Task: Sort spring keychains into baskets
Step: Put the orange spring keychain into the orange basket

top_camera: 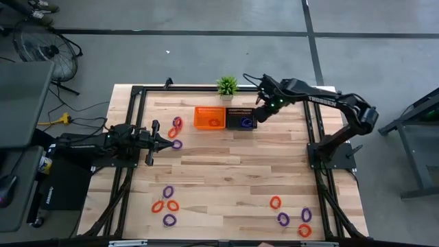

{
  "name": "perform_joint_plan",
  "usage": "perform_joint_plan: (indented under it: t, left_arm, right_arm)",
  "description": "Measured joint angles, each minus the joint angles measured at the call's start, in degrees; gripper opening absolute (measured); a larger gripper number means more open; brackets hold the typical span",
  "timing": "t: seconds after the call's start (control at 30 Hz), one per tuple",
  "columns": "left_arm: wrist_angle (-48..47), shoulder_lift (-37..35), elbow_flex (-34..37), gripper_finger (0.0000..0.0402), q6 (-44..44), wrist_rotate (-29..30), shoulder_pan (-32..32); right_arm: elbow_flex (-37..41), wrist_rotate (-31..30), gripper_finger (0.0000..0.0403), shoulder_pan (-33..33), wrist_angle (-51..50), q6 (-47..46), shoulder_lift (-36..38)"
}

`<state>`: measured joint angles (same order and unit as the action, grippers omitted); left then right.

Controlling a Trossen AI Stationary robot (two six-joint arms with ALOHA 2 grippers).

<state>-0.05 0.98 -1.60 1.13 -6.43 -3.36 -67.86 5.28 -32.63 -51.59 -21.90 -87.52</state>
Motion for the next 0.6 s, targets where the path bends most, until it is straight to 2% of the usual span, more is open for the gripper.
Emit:
perform_joint_plan:
  t: [0.2, 0.6]
  left_arm:
    - [-0.01, 0.0, 0.01, 0.0001, 0.0, 0.02, 0.0]
    - [0.0, 0.01, 0.0, 0.0001, 0.02, 0.02, 0.01]
  right_arm:
    - [-9.19, 0.0, 0.0018, 4.22, -0.27, 2.09, -4.79]
    - [-29.48, 1.92, 0.0018, 9.72, -1.01, 8.59, -21.22]
